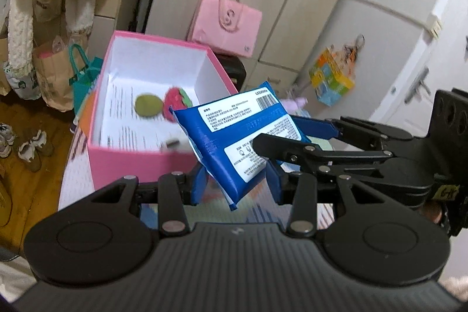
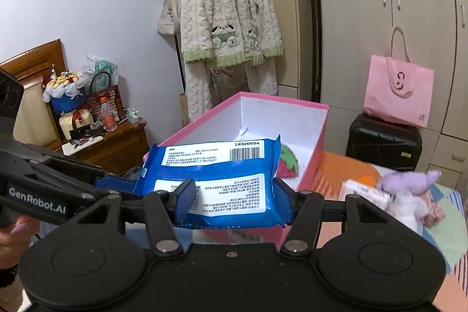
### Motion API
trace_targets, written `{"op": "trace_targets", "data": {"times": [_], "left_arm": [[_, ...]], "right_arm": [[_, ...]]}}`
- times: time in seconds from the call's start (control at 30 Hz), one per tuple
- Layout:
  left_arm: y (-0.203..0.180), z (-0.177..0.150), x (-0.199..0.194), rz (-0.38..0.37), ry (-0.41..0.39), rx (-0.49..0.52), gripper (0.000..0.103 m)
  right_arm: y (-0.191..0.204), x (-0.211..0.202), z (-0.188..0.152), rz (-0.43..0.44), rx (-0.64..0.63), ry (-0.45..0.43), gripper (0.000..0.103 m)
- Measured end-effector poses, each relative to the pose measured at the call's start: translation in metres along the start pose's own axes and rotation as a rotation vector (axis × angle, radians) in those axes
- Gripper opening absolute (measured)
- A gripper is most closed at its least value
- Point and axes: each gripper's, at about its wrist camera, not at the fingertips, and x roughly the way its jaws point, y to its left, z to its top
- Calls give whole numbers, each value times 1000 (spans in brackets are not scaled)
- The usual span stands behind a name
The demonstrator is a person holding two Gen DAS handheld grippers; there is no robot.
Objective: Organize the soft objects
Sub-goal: 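Lower the wipes pack into the pink box and open both tools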
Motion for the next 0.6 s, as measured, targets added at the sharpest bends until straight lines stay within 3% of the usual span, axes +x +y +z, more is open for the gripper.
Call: {"op": "trace_targets", "data": {"times": [0.23, 0.6], "left_arm": [[19, 21, 31, 14, 16, -35, 41], [46, 46, 76, 78, 69, -16, 41]], "right_arm": [[-14, 36, 24, -10, -34, 44, 58], [-39, 92, 38, 4, 28, 125, 57]]}}
